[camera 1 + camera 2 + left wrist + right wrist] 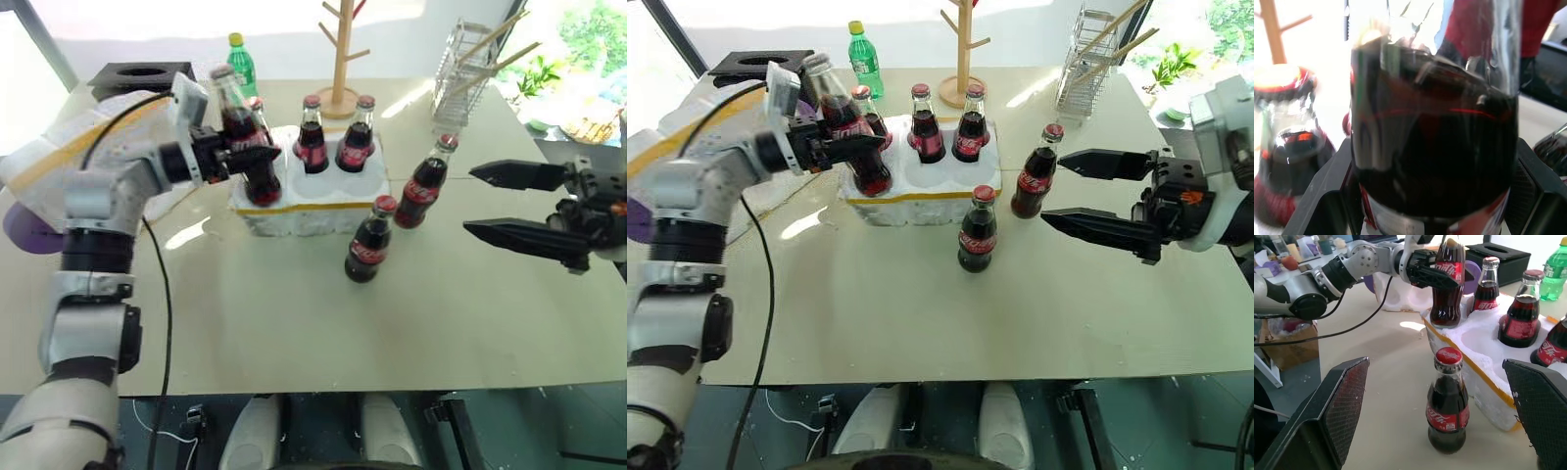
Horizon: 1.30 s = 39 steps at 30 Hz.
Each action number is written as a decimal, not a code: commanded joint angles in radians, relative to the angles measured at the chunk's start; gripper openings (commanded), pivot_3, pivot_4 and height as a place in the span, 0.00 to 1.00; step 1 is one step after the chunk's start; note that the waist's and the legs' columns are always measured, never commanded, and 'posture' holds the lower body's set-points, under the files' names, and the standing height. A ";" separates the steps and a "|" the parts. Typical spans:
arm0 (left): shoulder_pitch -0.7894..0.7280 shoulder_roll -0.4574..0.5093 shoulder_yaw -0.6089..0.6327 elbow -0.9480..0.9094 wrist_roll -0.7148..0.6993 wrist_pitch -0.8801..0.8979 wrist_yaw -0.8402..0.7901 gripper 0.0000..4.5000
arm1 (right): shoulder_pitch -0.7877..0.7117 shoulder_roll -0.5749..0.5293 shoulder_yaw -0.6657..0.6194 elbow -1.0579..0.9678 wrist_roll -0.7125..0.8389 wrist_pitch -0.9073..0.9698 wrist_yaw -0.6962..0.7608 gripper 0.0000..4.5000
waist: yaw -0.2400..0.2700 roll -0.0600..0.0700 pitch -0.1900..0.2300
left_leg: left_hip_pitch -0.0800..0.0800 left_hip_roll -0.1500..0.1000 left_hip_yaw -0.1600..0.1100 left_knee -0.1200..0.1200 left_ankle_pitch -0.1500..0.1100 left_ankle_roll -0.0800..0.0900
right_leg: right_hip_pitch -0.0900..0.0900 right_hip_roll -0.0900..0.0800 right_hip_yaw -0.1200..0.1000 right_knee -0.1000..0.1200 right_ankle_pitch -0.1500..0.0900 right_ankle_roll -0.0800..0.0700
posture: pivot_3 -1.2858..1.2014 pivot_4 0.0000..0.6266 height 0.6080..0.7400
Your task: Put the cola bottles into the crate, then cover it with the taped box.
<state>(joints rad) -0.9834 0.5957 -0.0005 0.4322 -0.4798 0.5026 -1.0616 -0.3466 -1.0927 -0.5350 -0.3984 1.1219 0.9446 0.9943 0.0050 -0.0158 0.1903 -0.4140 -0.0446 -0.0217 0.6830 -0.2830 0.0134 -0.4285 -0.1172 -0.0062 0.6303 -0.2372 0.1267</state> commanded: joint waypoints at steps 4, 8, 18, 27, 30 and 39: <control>-0.003 0.005 0.003 0.018 0.091 -0.145 -0.017 0.63 | 0.017 0.004 -0.053 -0.029 0.019 -0.022 -0.024 1.00 | 0.007 0.000 0.000 | 0.001 0.000 0.000 0.000 0.000 0.000 | 0.001 0.000 0.000 0.000 0.000 0.000 | 0.52 0.24 1.00; -0.013 0.012 0.019 0.047 0.106 -0.160 -0.023 0.63 | 0.030 0.007 -0.053 -0.028 0.012 -0.031 -0.026 1.00 | 0.007 0.000 0.000 | 0.001 0.000 0.000 0.001 0.000 0.000 | 0.001 0.000 0.000 0.000 0.000 0.000 | 0.52 0.24 1.00; 0.027 -0.087 -0.001 0.103 0.187 -0.242 0.051 0.63 | 0.029 0.006 -0.013 -0.013 -0.007 -0.061 -0.012 1.00 | 0.007 -0.001 0.000 | 0.000 0.000 0.000 0.001 0.000 0.000 | 0.001 0.000 0.000 0.000 0.000 0.000 | 0.52 0.24 1.00; 0.107 -0.120 -0.003 0.077 0.222 -0.251 0.108 0.99 | 0.085 0.022 0.015 -0.017 -0.085 -0.107 -0.011 1.00 | 0.009 -0.001 0.000 | 0.001 0.000 0.000 0.001 0.000 0.000 | 0.001 -0.001 0.000 0.000 0.000 0.001 | 0.52 0.24 1.00; 0.123 -0.115 0.014 0.031 0.197 -0.219 0.109 0.99 | 0.099 0.031 0.025 -0.012 -0.110 -0.121 -0.017 1.00 | 0.008 -0.001 0.000 | 0.001 -0.001 0.000 0.001 0.000 0.000 | 0.001 -0.001 0.000 0.001 0.000 0.001 | 0.52 0.24 1.00; 0.126 0.055 0.149 -0.250 0.005 0.020 0.019 0.99 | 0.177 0.069 0.037 -0.001 -0.175 -0.139 -0.033 1.00 | 0.005 -0.001 0.000 | 0.001 0.000 -0.001 0.001 0.000 0.000 | 0.001 0.000 0.000 0.001 0.000 0.001 | 0.52 0.24 1.00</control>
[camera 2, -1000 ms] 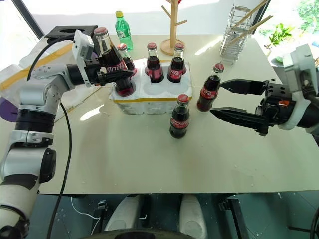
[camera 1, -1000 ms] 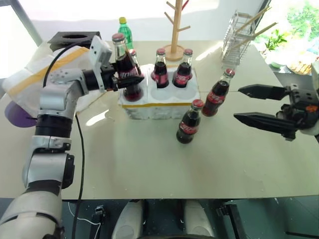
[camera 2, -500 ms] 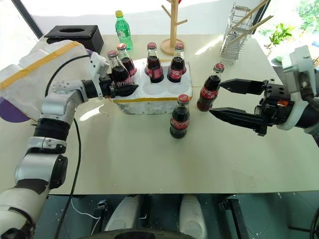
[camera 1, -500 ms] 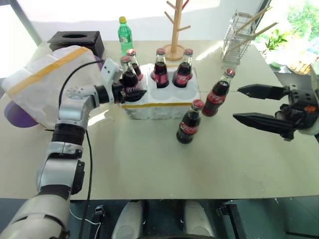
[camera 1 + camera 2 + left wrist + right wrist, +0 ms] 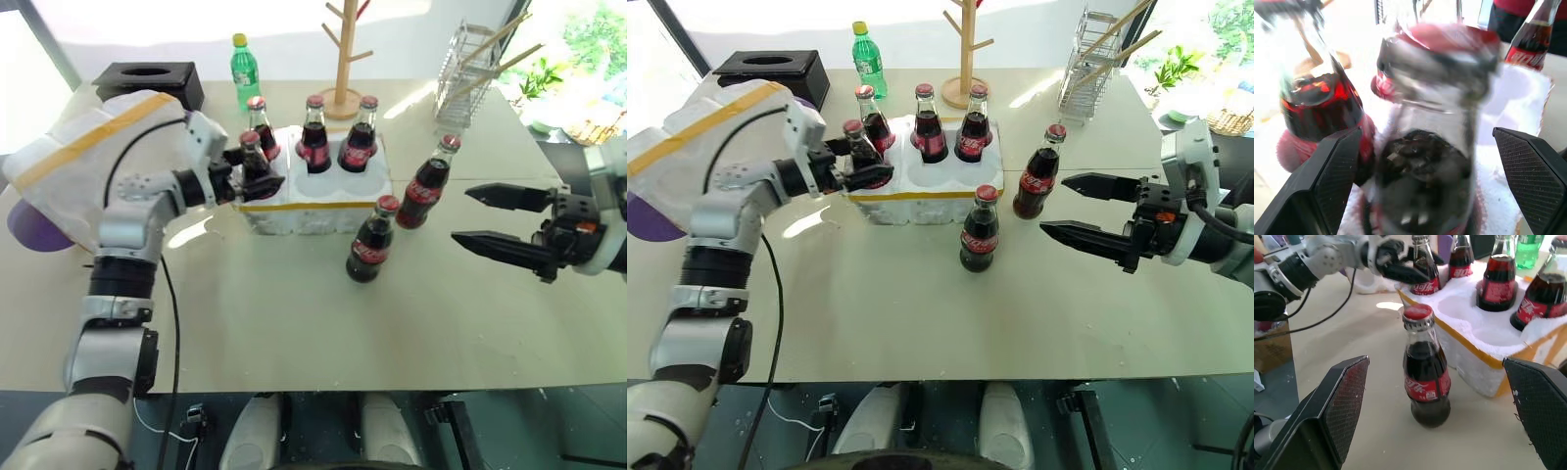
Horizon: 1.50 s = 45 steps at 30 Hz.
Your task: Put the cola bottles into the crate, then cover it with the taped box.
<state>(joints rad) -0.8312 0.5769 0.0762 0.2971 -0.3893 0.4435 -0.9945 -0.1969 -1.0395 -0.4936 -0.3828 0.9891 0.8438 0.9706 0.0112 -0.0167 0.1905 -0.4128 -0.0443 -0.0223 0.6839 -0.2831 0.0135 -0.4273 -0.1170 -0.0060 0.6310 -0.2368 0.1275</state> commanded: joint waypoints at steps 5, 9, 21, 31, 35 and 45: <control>0.026 0.230 0.137 -0.302 -0.265 0.312 -0.139 0.99 | 0.098 0.067 0.011 -0.053 -0.075 -0.078 -0.009 1.00 | 0.001 0.001 0.000 | 0.000 0.000 0.000 0.000 0.000 0.000 | 0.000 0.000 0.000 0.000 0.000 0.000 | 0.52 0.24 1.00; 0.225 0.349 0.124 -0.531 -0.336 0.360 -0.245 0.99 | 0.130 0.134 0.054 -0.076 -0.106 -0.133 -0.020 1.00 | -0.002 0.001 -0.001 | 0.003 0.000 0.000 -0.001 0.000 0.000 | 0.003 0.000 0.001 0.000 0.000 0.000 | 0.52 0.24 1.00; 0.313 0.254 0.022 -0.688 -0.332 0.324 -0.155 0.99 | -0.018 0.282 0.317 0.047 -0.248 -0.209 -0.054 1.00 | -0.001 0.001 -0.001 | 0.004 0.000 -0.001 -0.001 0.001 -0.001 | 0.004 0.001 0.001 0.000 0.000 -0.001 | 0.52 0.24 1.00; 0.293 0.232 0.004 -0.676 -0.344 0.331 -0.126 0.99 | -0.104 0.389 0.448 0.128 -0.319 -0.250 -0.035 1.00 | -0.002 0.001 -0.001 | 0.004 0.000 0.000 -0.001 0.001 -0.001 | 0.003 0.001 0.001 0.000 0.000 -0.001 | 0.52 0.24 1.00; 0.283 0.228 -0.005 -0.667 -0.342 0.326 -0.125 0.99 | -0.156 0.428 0.516 0.205 -0.400 -0.300 -0.028 1.00 | -0.003 0.001 -0.001 | 0.004 0.000 -0.001 -0.001 0.001 -0.001 | 0.003 0.002 0.001 0.000 0.000 -0.001 | 0.52 0.24 1.00; 0.294 0.223 -0.005 -0.679 -0.344 0.318 -0.098 1.00 | -0.248 0.502 0.522 0.309 -0.456 -0.339 -0.044 0.88 | -0.002 0.001 -0.001 | 0.004 0.000 -0.001 -0.001 0.001 -0.002 | 0.003 0.002 0.001 0.000 0.000 -0.001 | 0.52 0.24 1.00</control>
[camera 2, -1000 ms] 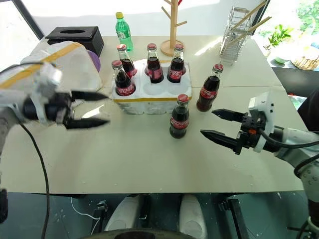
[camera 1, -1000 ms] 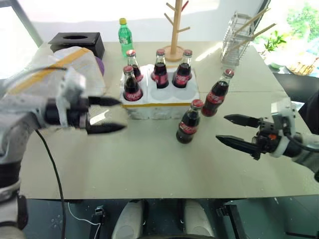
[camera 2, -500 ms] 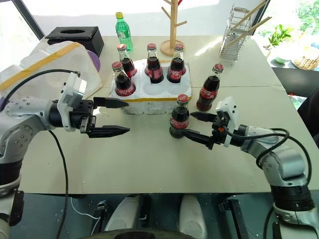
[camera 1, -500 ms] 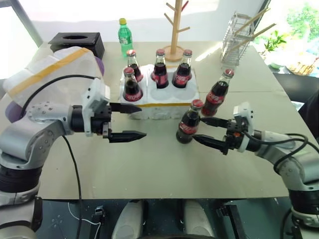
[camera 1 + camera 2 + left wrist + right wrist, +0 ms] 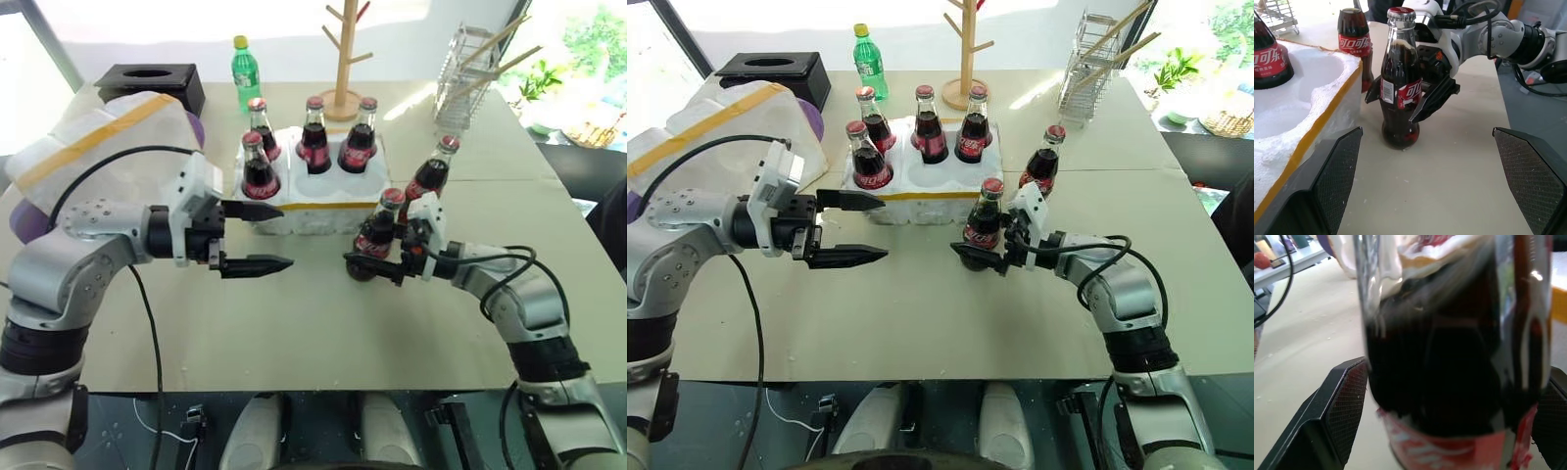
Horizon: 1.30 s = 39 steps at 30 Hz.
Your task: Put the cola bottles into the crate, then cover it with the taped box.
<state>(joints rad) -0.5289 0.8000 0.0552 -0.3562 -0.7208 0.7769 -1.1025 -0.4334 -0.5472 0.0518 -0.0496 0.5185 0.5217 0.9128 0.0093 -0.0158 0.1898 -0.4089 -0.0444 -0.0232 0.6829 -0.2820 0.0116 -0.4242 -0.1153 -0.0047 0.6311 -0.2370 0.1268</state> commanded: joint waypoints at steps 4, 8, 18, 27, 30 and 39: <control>0.008 0.001 0.036 -0.024 -0.018 -0.013 0.030 1.00 | -0.012 -0.008 -0.078 -0.121 0.110 0.042 0.045 0.62 | 0.000 0.001 0.000 | 0.000 0.000 0.000 0.000 0.000 0.000 | 0.000 0.000 0.000 0.000 0.000 0.000 | 0.52 0.24 1.00; 0.033 0.014 0.086 -0.016 -0.039 -0.002 0.060 1.00 | -0.042 -0.040 -0.129 -0.186 0.206 0.130 0.056 0.62 | -0.002 0.001 0.001 | -0.001 0.000 0.000 0.000 0.000 0.000 | -0.001 0.000 0.000 0.000 0.000 0.000 | 0.52 0.24 1.00; 0.109 0.008 0.218 -0.057 -0.098 0.023 0.192 1.00 | -0.499 0.074 -0.053 0.069 0.120 0.147 -0.051 0.62 | -0.025 0.002 0.001 | -0.001 0.001 -0.001 -0.002 0.001 -0.003 | -0.003 0.001 0.000 0.001 0.000 0.000 | 0.52 0.24 1.00; 0.160 0.013 0.240 -0.110 -0.120 0.013 0.256 1.00 | -0.706 0.241 0.075 0.486 -0.141 -0.056 -0.091 0.62 | -0.023 0.002 0.001 | -0.004 -0.001 -0.001 -0.003 0.004 -0.008 | -0.006 -0.001 0.001 0.001 0.000 -0.001 | 0.52 0.24 1.00; 0.168 0.013 0.247 -0.119 -0.128 0.014 0.268 1.00 | -0.721 0.269 0.098 0.586 -0.205 -0.126 -0.089 0.62 | -0.024 0.002 0.001 | -0.003 -0.002 -0.001 -0.003 0.004 -0.008 | -0.006 -0.002 0.001 0.001 0.001 -0.001 | 0.52 0.24 1.00; 0.172 0.017 0.234 -0.119 -0.129 0.004 0.280 1.00 | -0.730 0.315 0.093 0.749 -0.297 -0.219 -0.084 0.62 | -0.028 0.002 0.001 | -0.003 -0.002 -0.001 -0.005 0.005 -0.009 | -0.007 -0.001 0.000 0.002 0.001 -0.001 | 0.52 0.24 1.00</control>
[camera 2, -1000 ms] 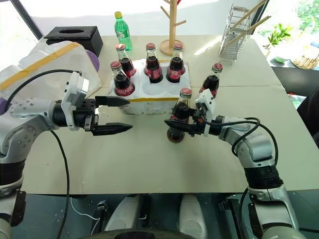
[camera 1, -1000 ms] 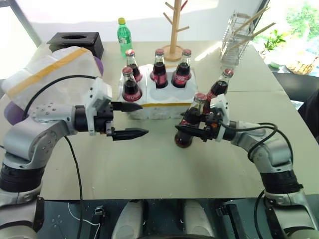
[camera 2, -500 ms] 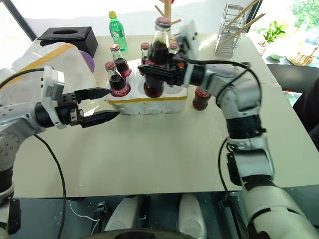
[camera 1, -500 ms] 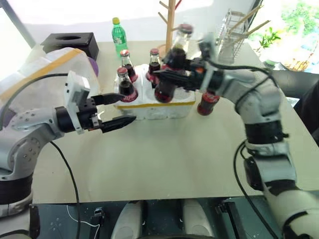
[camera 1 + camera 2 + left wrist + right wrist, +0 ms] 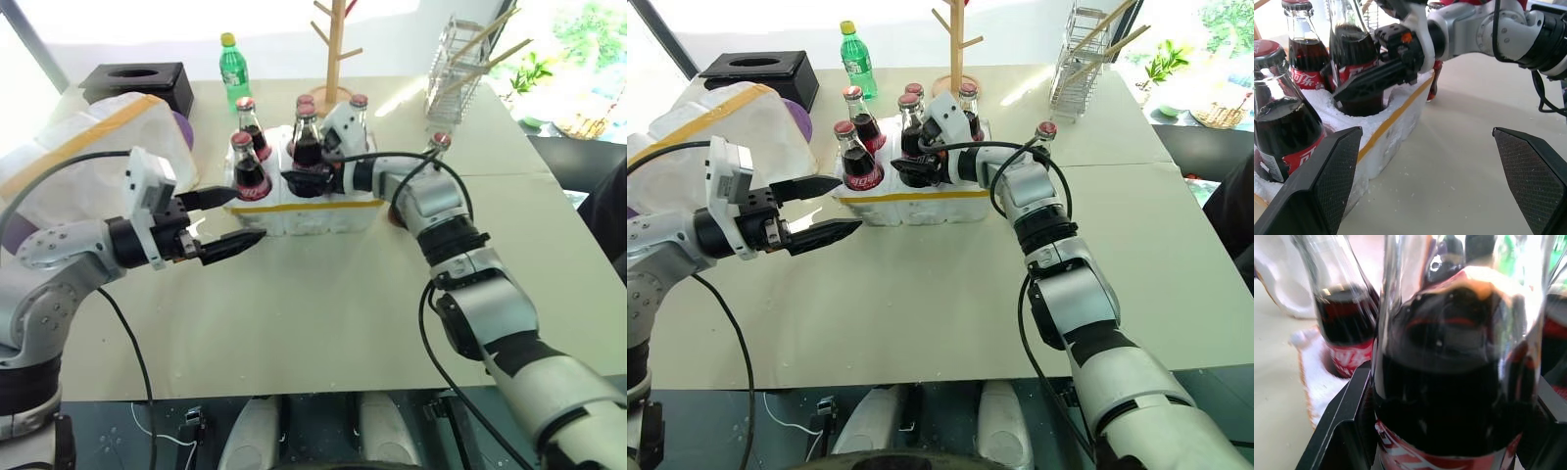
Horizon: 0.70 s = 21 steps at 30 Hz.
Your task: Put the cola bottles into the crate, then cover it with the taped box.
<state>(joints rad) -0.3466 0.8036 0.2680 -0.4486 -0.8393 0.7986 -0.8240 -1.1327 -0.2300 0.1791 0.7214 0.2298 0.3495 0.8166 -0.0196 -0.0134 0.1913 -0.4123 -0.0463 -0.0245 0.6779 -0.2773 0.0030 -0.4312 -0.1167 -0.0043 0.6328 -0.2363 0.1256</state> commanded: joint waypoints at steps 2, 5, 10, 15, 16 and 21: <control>-0.017 0.013 0.013 -0.021 -0.006 -0.021 -0.003 1.00 | -0.009 0.005 -0.038 -0.018 -0.002 -0.023 0.029 0.73 | 0.001 0.000 0.000 | 0.000 0.000 0.000 0.000 0.000 0.000 | 0.000 0.000 0.000 0.000 0.000 0.000 | 0.52 0.24 1.00; -0.032 0.006 -0.006 -0.010 0.001 -0.027 -0.007 1.00 | 0.024 0.014 -0.038 -0.046 -0.006 -0.011 0.031 1.00 | 0.000 0.000 0.000 | 0.000 0.000 0.000 0.000 0.000 0.000 | 0.001 0.000 0.000 0.000 0.000 0.000 | 0.52 0.24 1.00; -0.065 -0.025 -0.057 0.001 0.010 -0.036 -0.007 1.00 | 0.126 -0.032 -0.054 -0.265 0.007 0.059 0.031 1.00 | 0.000 0.000 0.000 | 0.001 0.000 0.000 0.000 0.000 0.000 | 0.001 0.000 0.000 0.000 0.000 0.000 | 0.52 0.24 1.00; -0.085 -0.039 -0.090 0.010 0.015 -0.046 -0.020 1.00 | 0.280 -0.144 -0.117 -0.632 0.082 0.240 0.023 1.00 | 0.006 0.000 0.000 | 0.000 -0.001 -0.001 0.000 0.000 0.000 | 0.001 0.000 0.000 0.000 0.000 0.000 | 0.52 0.24 1.00; -0.089 -0.042 -0.097 0.015 0.018 -0.049 -0.025 1.00 | 0.317 -0.171 -0.140 -0.716 0.108 0.286 0.015 1.00 | 0.006 0.000 0.000 | 0.000 -0.001 -0.001 0.000 0.000 0.000 | 0.001 0.000 0.000 0.000 0.000 0.000 | 0.52 0.24 1.00; -0.131 -0.067 -0.148 0.048 0.037 -0.064 -0.054 1.00 | 0.500 -0.280 -0.285 -1.009 0.195 0.491 -0.079 1.00 | 0.008 0.000 0.000 | 0.001 -0.001 -0.001 0.000 -0.003 0.005 | 0.002 0.000 0.000 -0.001 0.000 0.000 | 0.52 0.24 1.00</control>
<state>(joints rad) -0.4547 0.7391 0.1281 -0.3960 -0.8114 0.7568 -0.8656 -0.6611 -0.4935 -0.0367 -0.1914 0.3833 0.7817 0.7744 -0.0121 -0.0137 0.1911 -0.4114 -0.0468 -0.0254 0.6786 -0.2800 0.0078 -0.4286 -0.1165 -0.0044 0.6321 -0.2363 0.1256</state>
